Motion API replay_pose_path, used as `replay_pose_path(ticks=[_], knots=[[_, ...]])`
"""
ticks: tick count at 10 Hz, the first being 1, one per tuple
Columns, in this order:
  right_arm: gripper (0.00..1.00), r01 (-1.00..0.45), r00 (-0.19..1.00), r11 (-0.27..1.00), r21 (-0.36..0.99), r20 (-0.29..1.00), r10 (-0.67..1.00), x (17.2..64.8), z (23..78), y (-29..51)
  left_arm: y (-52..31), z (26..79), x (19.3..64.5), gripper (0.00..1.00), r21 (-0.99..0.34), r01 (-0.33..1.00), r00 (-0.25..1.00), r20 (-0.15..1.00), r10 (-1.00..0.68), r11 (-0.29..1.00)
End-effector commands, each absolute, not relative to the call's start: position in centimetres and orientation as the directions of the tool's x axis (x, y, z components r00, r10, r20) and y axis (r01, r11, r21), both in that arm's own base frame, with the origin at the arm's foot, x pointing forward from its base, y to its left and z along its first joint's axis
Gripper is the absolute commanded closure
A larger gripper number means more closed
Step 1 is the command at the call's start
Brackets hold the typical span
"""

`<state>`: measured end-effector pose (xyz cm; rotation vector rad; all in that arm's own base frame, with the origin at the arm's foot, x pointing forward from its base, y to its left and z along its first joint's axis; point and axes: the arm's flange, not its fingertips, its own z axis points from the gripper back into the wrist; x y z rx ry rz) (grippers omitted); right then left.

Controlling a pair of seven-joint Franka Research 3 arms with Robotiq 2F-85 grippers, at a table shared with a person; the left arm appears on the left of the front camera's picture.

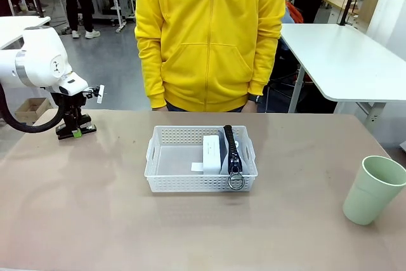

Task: Efficiently arrange items inside the basket to fit them all.
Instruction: Pick up the Stapler and place it inside the Organizing basket.

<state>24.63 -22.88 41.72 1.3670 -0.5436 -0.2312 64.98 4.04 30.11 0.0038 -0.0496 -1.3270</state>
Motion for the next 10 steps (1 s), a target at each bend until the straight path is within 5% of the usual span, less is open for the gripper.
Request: replay_pose_path(ticks=[1, 2, 3, 5, 6, 8, 10], knots=[[0.00, -0.162, 0.850, 0.188, 0.969, 0.234, -0.472, 24.7, 42.0, -22.8, 3.9, 29.3, 64.6, 0.59, 0.043, 0.967, 0.250, -0.006, -0.968, 0.250], [0.00, -0.162, 0.850, 0.188, 0.969, 0.234, -0.472, 24.7, 42.0, -22.8, 3.9, 29.4, 64.6, 0.60, 0.041, 0.969, 0.245, -0.010, -0.969, 0.244], [0.00, -0.162, 0.850, 0.188, 0.969, 0.234, -0.472, 24.7, 42.0, -22.8, 4.0, 29.4, 64.6, 1.00, 0.044, 0.968, 0.247, -0.009, -0.969, 0.247], [0.00, -0.162, 0.850, 0.188, 0.969, 0.234, -0.472, 24.7, 42.0, -22.8, 4.1, 29.5, 64.5, 1.00, 0.045, 0.969, 0.244, -0.004, -0.970, 0.244], [0.00, -0.162, 0.850, 0.188, 0.969, 0.234, -0.472, 24.7, 42.0, -22.8, 4.1, 29.7, 64.3, 0.85, 0.031, 0.975, 0.222, 0.003, -0.975, 0.222], [0.00, -0.162, 0.850, 0.188, 0.969, 0.234, -0.472, 24.7, 42.0, -22.8, 4.6, 30.3, 63.7, 1.00, 0.007, 0.980, 0.199, 0.028, -0.980, 0.199], [0.00, -0.162, 0.850, 0.188, 0.969, 0.234, -0.472, 24.7, 42.0, -22.8, 5.6, 31.4, 63.0, 1.00, -0.047, 0.986, 0.166, 0.067, -0.984, 0.163]])
